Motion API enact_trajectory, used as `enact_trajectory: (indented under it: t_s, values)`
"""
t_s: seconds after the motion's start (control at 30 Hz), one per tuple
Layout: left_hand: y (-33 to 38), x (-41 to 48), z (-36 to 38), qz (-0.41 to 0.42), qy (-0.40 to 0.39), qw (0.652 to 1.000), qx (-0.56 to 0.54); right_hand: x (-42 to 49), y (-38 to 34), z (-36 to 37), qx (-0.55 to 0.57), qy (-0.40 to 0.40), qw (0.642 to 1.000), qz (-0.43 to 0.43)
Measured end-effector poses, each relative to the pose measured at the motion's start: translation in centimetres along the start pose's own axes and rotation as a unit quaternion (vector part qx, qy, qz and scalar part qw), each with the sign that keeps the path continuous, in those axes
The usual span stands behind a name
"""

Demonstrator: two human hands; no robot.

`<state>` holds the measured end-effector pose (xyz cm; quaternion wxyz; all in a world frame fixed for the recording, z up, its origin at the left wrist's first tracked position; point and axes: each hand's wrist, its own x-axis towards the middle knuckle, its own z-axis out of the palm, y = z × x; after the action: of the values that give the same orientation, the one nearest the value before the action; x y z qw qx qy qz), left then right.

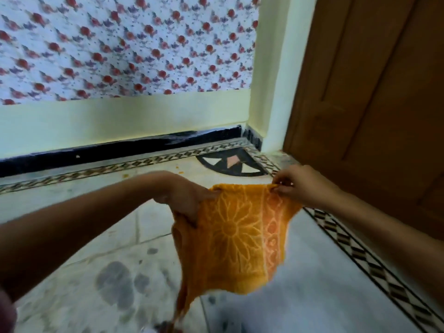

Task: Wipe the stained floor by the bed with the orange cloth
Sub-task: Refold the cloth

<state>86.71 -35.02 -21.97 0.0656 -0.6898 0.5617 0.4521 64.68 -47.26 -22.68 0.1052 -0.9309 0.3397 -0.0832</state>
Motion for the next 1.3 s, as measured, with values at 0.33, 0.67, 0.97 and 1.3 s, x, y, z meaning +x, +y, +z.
enact_trajectory:
  t_s: [0.33,0.67,0.97,1.3]
  values:
    - [2.5,11.0,-0.2,0.264,0.148,0.803,-0.514,1.6,-2.3,8.9,0.260,0.074,0.958,0.096]
    - [-6.5,18.5,-0.6,0.161,0.082,0.848,-0.498,10.2,1.8,10.0,0.623,0.140,0.748,0.180]
    - [-13.0,21.9,-2.9,0.092,0.039,0.812,-0.575,13.4,-0.1,18.7,0.635,0.008,0.649,0.417]
    - [-11.2,19.0,-11.6,0.243,0.112,0.933,-0.242,19.2,-1.8,6.7,0.220,-0.194,0.907,0.303]
